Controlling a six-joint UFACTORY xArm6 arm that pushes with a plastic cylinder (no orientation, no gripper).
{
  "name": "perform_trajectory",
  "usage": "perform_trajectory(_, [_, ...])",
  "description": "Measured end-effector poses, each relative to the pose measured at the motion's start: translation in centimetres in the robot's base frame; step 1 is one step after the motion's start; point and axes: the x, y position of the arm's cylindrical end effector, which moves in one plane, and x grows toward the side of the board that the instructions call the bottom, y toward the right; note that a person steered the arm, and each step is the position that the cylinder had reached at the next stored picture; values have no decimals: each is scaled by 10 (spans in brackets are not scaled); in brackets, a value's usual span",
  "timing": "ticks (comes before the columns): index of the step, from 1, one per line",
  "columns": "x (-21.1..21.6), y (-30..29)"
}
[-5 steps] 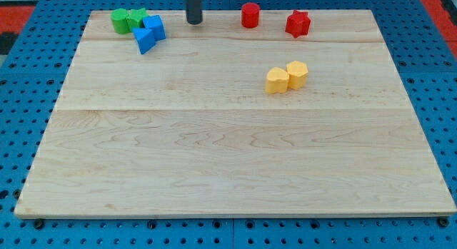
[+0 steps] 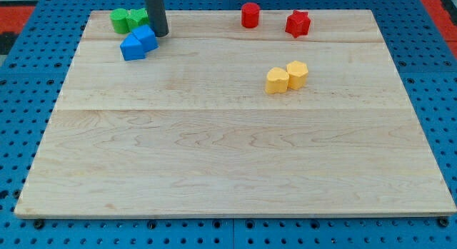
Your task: Separate the blue blocks from the green blocks
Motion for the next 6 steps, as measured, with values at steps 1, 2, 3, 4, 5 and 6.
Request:
perform_trajectory(1, [7, -1])
perform_trajectory(2, [3, -8])
perform_trajectory(3, [2, -10])
perform_trajectory(4, [2, -31])
perform_trajectory(5, [8, -43])
perform_trajectory(6, [19, -44])
